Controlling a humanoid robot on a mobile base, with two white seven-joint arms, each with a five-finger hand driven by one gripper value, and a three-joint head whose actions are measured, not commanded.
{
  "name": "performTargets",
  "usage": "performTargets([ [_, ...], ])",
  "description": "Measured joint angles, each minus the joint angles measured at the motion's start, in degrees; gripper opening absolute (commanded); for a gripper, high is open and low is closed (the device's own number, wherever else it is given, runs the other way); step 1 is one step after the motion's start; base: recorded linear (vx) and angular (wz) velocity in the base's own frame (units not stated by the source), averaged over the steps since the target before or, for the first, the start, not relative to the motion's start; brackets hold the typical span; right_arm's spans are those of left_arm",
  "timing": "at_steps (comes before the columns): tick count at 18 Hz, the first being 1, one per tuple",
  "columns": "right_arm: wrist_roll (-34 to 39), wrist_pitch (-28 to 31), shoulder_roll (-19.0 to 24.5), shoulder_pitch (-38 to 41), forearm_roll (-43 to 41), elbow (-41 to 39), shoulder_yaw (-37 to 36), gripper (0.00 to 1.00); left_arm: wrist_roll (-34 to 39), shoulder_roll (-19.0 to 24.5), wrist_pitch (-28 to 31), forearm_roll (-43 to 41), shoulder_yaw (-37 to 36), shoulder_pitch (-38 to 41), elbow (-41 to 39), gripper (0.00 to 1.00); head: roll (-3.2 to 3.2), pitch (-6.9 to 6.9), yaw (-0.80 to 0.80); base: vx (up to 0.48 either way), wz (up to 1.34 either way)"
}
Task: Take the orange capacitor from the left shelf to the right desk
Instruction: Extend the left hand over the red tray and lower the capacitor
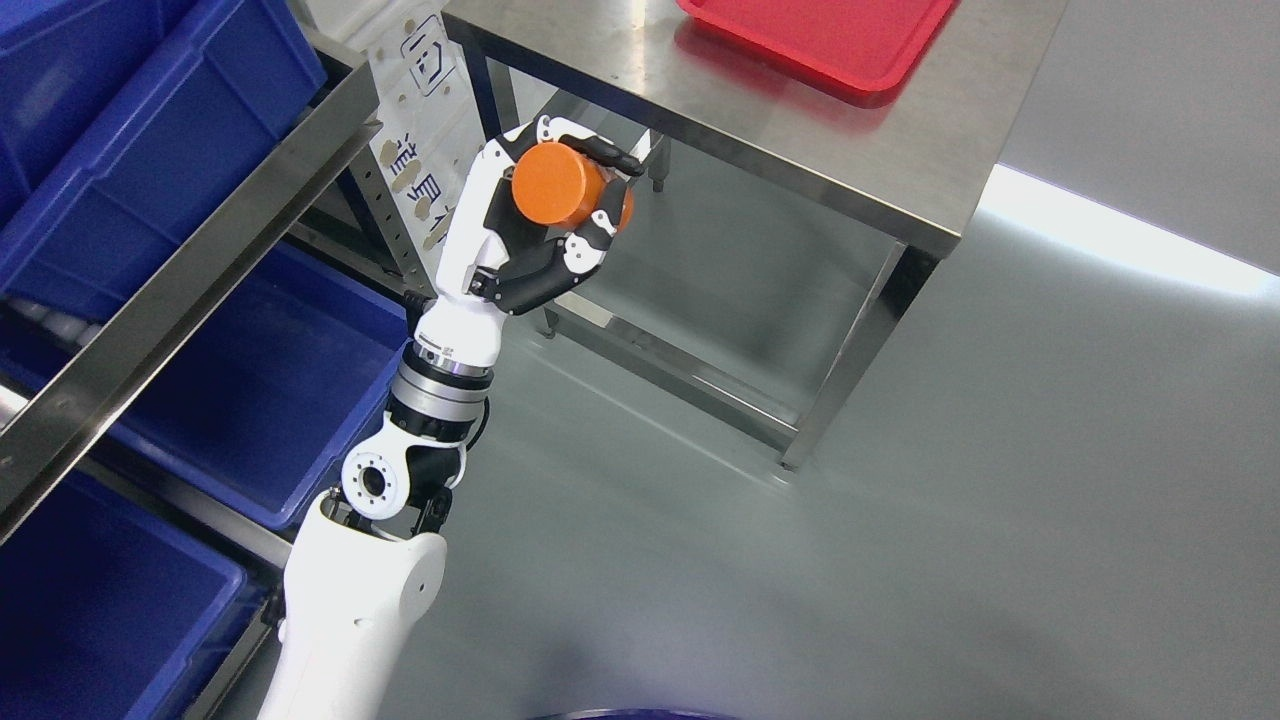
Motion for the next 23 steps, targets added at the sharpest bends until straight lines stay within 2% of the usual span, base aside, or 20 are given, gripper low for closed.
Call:
performTargets([
  [5,0.0,0.0,0.0,0.0,0.0,0.0,0.0,1.00,1.2,0.0,5.6,0.6,-1.2,-4.9,1.5,0.02,0.00,0.00,0.00,0.208,-0.21],
  [11,0.0,0.0,0.0,0.0,0.0,0.0,0.0,1.00,4.7,0.0,12.8,0.9,-4.2,-14.6,5.6,0.01,0.00,0.01,0.00,0.193,-0.14],
  [17,0.0,0.0,0.0,0.0,0.0,0.0,0.0,1.00,6.4,0.0,18.5,4.3,-6.6,-25.1,13.6,0.02,0.00,0.01,0.00,0.173,-0.07],
  [23,0.0,0.0,0.0,0.0,0.0,0.0,0.0,1.00,6.6,0.0,21.9,6.2,-9.0,-30.7,23.9,0.02,0.00,0.01,0.00,0.154,-0.03],
])
